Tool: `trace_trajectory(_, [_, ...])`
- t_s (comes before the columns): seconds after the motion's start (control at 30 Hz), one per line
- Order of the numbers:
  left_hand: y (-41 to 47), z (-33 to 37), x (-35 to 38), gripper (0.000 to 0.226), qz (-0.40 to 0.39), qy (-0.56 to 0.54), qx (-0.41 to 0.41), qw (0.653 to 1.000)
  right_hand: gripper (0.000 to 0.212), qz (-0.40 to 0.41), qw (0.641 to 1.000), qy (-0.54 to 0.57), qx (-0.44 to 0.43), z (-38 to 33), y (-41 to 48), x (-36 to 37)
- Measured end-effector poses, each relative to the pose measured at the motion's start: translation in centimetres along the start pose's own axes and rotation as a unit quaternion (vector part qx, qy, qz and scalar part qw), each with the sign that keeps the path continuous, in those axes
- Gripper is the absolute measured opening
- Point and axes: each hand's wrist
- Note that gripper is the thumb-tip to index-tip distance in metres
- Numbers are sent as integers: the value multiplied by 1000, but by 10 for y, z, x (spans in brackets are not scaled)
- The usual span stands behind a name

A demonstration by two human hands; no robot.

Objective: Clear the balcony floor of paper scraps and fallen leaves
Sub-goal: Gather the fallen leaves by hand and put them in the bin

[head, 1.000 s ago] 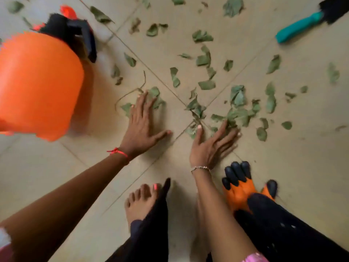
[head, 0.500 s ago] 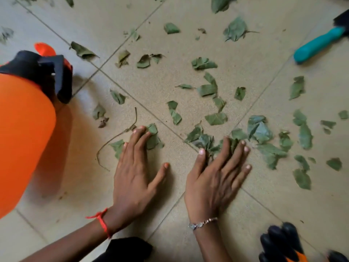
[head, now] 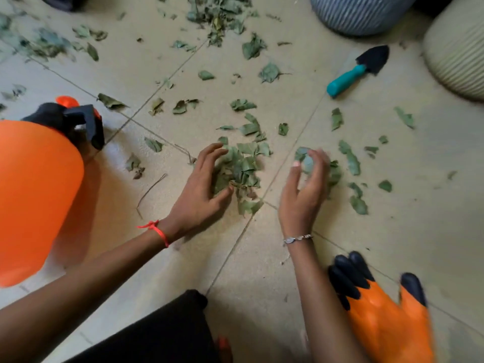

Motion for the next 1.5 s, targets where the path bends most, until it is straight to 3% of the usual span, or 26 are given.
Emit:
trace_trajectory(0.13, [14,0,9,79,21,108,-11,994,43,80,975,-168,120,43,34,-33])
trace_trajectory(0.27, [27,0,26,89,14,140,-39,989,58,28,952,-235,193,85,59,-45])
trace_trajectory(0.33, [34,0,30,88,2,137,-22,990,63,-19,955,-249,159,82,59,-36])
trace_trajectory(0.43, [50,1,37,86,-14,145,-3,989,63,-83,966,-241,35,55,43,-15])
trace_trajectory(0.53, [65,0,43,82,-23,125,8,992,60,-140,985,-92,-39,36,34,0])
trace_trajectory(0.6, [75,-1,45,78,-27,93,22,995,54,-84,996,-30,-19,39,49,-2])
trace_trajectory(0.67, [80,0,44,78,-28,56,26,998,51,-1,996,-82,20,52,73,-8])
trace_trajectory(0.73, [82,0,44,78,-25,30,34,999,52,23,985,-162,56,71,101,-17])
trace_trajectory(0.83, [86,-3,44,75,-16,46,54,997,57,-22,965,-240,100,92,128,-22])
trace_trajectory(0.9, [90,-4,46,74,-14,82,65,994,59,-71,959,-268,61,93,128,-22])
trace_trajectory(1.0, [99,-5,51,76,-39,143,82,985,53,-168,971,-165,-32,83,119,-21])
trace_trajectory(1.03, [103,-4,52,76,-50,154,87,983,51,-175,976,-118,-47,81,120,-23])
trace_trajectory(1.1, [110,-2,54,78,-63,161,91,981,48,-108,991,-73,-20,84,135,-27])
trace_trajectory(1.2, [116,-3,54,80,-68,155,82,982,51,-17,985,-161,53,105,179,-33])
trace_trajectory(1.3, [118,-4,55,79,-79,159,91,980,57,-56,961,-260,76,132,214,-38])
trace_trajectory(1.37, [119,-4,55,80,-79,153,90,981,55,-109,945,-304,44,139,220,-36])
trace_trajectory(1.5, [120,-2,55,79,-66,129,87,986,48,-150,948,-279,-31,117,189,-25])
Point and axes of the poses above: each hand's wrist, its own y-axis towards the middle knuckle, its own x-axis out of the palm, z = x × y, and after that the axes turned 15 degrees about -y, right-handed
